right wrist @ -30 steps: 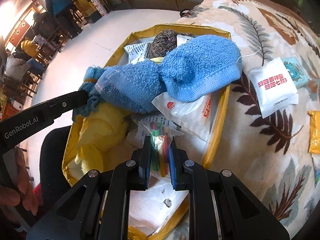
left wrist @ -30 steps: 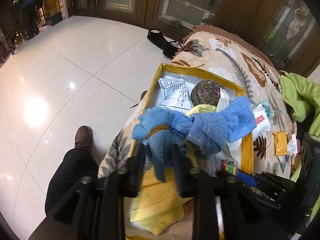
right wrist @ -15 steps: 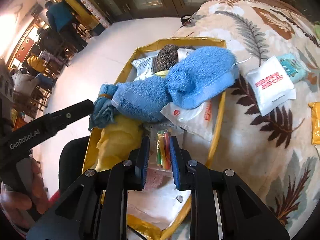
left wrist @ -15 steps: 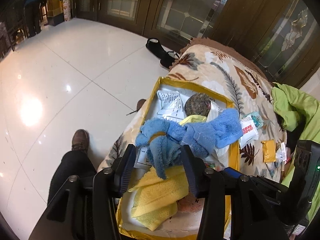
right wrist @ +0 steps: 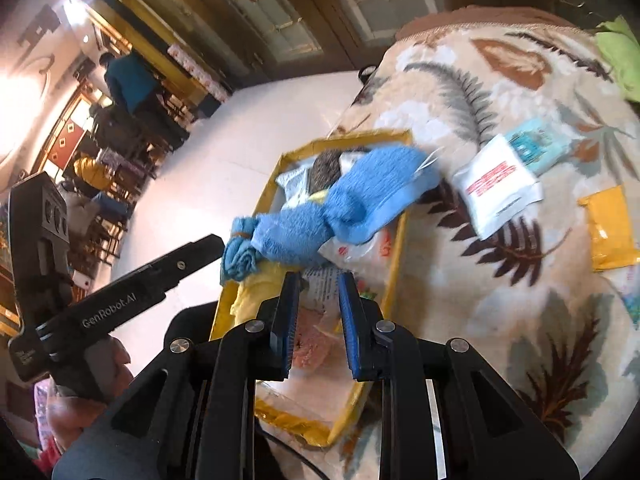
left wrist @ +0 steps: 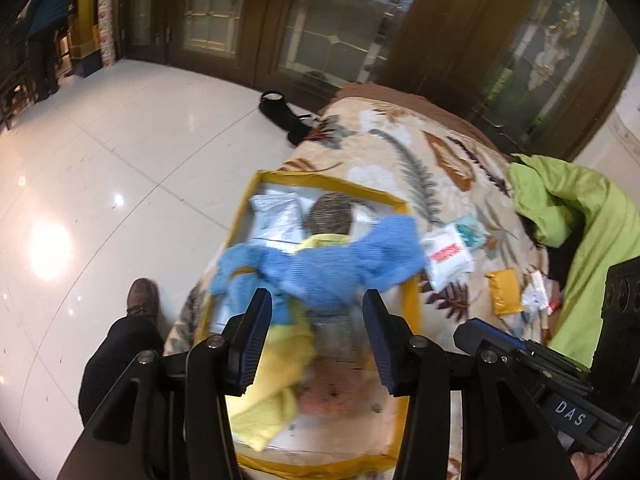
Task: Organize soft objects
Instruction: 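Move both grippers back toward the packets on the bed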
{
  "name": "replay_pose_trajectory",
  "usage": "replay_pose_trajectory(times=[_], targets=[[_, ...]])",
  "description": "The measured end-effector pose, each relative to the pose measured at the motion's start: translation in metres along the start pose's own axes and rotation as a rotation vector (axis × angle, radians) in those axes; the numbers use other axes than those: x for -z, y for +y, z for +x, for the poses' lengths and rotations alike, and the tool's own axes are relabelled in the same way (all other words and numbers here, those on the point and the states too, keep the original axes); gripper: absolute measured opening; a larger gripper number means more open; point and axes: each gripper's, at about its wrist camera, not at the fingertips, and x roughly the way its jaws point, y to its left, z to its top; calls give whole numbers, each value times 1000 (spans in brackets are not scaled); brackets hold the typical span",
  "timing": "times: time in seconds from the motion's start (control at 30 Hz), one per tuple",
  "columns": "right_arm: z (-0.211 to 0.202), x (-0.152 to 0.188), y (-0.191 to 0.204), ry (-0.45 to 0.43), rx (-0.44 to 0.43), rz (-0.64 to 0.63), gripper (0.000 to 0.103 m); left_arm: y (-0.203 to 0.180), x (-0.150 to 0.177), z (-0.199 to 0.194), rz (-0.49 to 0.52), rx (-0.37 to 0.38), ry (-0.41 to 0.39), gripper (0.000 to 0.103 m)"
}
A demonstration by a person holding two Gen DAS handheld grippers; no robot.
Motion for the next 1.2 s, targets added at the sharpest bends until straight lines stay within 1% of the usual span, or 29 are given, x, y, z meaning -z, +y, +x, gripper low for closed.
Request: replay_pose_trajectory(times=[0.07,0.13,0.17,0.2,0.33,0.47,0.53,0.57,0.6,0.63,0.67,0.7,0.8,0.9,0.97,1.03,1.2], targets=[[-13,0,-5,-20,-8,14,20,-14,1,-3,32,20,0,47],[-26,0,-9,-42,-1,23,24,-29,2,-6,59,39,2,47],[-33,0,-13,-56,2,33,33,-34,2,-7,66,48,3,47],[-38,1,-16,-66,1,44,39,-42,3,-10,79,61,2,47],[-60,1,-33,-112,-18,94,39,-66,2,-16,118,88,-8,47],[-84,5,-44,-146,5,97,39,-88,1,-15,145,123,1,48],[-93,7,-52,-155,12,108,39,-101,2,-13,168,145,5,50],[-98,8,-57,-157,19,112,40,-108,2,-11,176,156,10,55],[-101,9,-61,-159,27,115,43,-116,3,-8,185,173,17,57],[-104,11,-67,-162,36,123,45,-121,3,-6,191,186,23,57],[-108,13,-74,-165,43,135,51,-129,4,-1,206,199,33,57],[-110,14,-80,-164,45,146,53,-136,5,1,219,206,40,57],[-116,18,-101,-166,45,199,53,-154,10,13,252,228,65,57],[-118,22,-118,-164,70,233,53,-168,17,31,285,251,124,57],[-119,25,-130,-159,81,268,53,-174,24,46,306,247,153,57],[-121,28,-142,-155,102,294,53,-174,30,58,316,240,181,57],[-126,33,-171,-159,148,369,53,-163,36,87,290,216,241,57]])
